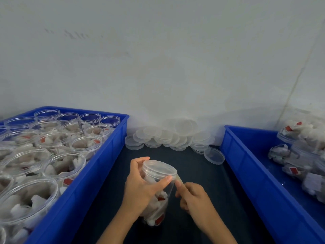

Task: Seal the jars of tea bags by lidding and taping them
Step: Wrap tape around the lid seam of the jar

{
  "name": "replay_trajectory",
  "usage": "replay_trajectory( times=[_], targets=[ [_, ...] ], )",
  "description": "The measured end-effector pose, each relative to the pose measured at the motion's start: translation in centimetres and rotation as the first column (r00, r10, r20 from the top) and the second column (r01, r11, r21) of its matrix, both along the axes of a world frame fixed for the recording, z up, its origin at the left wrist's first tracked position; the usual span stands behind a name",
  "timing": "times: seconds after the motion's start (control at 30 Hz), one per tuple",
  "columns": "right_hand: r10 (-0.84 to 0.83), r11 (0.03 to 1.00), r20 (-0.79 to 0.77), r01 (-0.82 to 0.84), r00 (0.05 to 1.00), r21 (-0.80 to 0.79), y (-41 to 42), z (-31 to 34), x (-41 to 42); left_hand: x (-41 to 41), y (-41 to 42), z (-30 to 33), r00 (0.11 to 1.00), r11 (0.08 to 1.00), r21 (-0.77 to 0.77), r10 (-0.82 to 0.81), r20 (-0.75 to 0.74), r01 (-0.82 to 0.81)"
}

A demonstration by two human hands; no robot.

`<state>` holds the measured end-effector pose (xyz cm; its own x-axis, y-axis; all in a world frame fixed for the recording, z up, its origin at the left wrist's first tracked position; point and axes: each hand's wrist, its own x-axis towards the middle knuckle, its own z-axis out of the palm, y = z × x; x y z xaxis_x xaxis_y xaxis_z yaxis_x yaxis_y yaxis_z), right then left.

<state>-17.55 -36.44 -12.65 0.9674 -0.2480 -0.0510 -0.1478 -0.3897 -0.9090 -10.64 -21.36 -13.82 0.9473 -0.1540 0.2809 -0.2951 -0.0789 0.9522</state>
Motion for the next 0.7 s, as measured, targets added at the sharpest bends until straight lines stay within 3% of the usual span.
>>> replay_trajectory(
  times=[0.1, 0.23, 0.43, 0.6, 0.7],
  targets=[
    [0.031, 0.999, 0.056, -0.032, 0.998, 0.017, -0.2, 0.5, -0.2, 0.2, 0.4, 0.1, 1.0, 0.999, -0.033, -0.026, -0.003, 0.025],
    [0.022, 0.981, 0.123, 0.002, 0.992, -0.196, -0.9, 0.7, -0.2, 0.8, 0.9, 0.1, 0.996, 0.993, -0.083, -0.085, -0.034, 0.082],
    [0.008, 0.99, 0.116, 0.009, 0.993, -0.14, -1.6, 1.2, -0.3, 1.3, 1.2, -0.3, 0.986, 0.979, -0.153, -0.15, -0.077, 0.137],
    [0.034, 0.95, 0.211, 0.034, 0.977, -0.31, -1.8, 1.2, -0.2, 1.6, 1.4, -0.7, 0.969, 0.962, -0.191, -0.221, -0.108, 0.198],
    [0.077, 0.966, 0.252, -0.01, 0.965, -0.257, -1.8, 0.9, 0.0, 1.6, 1.1, -0.9, 0.948, 0.946, -0.186, -0.291, -0.127, 0.265]
  ],
)
